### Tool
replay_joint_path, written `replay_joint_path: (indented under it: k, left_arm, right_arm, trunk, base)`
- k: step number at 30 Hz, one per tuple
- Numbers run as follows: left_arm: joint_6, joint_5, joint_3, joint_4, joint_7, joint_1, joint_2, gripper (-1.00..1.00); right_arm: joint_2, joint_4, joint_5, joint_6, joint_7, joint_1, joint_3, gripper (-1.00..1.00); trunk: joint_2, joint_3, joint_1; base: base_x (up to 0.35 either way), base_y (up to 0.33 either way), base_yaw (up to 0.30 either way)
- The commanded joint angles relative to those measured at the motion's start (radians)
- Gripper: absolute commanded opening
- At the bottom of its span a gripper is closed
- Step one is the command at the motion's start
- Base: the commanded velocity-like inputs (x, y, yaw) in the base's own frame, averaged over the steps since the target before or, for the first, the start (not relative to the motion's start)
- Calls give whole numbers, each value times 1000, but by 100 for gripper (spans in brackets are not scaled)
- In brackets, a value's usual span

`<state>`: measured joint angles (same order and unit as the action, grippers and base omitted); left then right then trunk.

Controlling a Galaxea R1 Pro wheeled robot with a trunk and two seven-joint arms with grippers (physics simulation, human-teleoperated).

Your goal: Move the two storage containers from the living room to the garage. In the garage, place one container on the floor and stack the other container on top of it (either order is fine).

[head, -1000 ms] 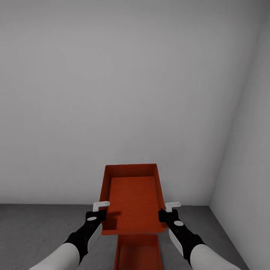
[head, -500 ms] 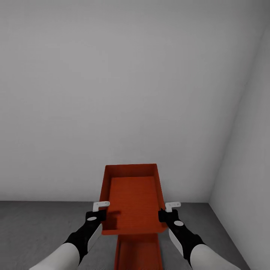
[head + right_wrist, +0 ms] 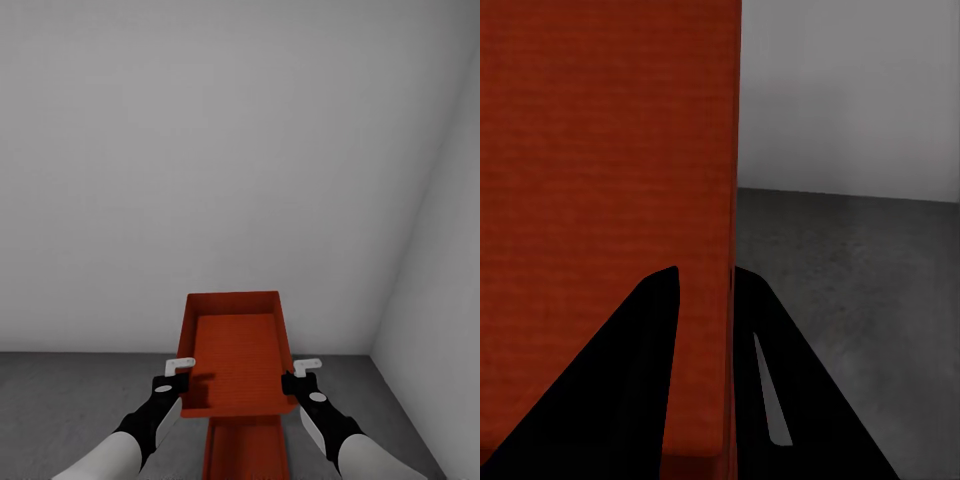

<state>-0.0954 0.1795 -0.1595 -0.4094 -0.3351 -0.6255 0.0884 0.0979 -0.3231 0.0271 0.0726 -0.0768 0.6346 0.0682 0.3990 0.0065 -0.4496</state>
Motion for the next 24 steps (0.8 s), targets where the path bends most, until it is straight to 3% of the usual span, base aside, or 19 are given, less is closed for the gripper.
replay_joint_path:
  k: [1, 24]
  left_arm:
    - [6, 0, 44, -6, -9, -1, -21, -100]
    - [6, 0, 44, -6, -9, -1, -21, -100]
  right_arm:
    - [-1, 2, -50, 1, -6, 1, -7, -100]
    - [-1, 2, -50, 0, -6, 1, -7, -100]
  trunk:
    - [1, -2, 0]
    - [1, -39, 0]
  base:
    - [0, 0, 0]
    - [0, 0, -3]
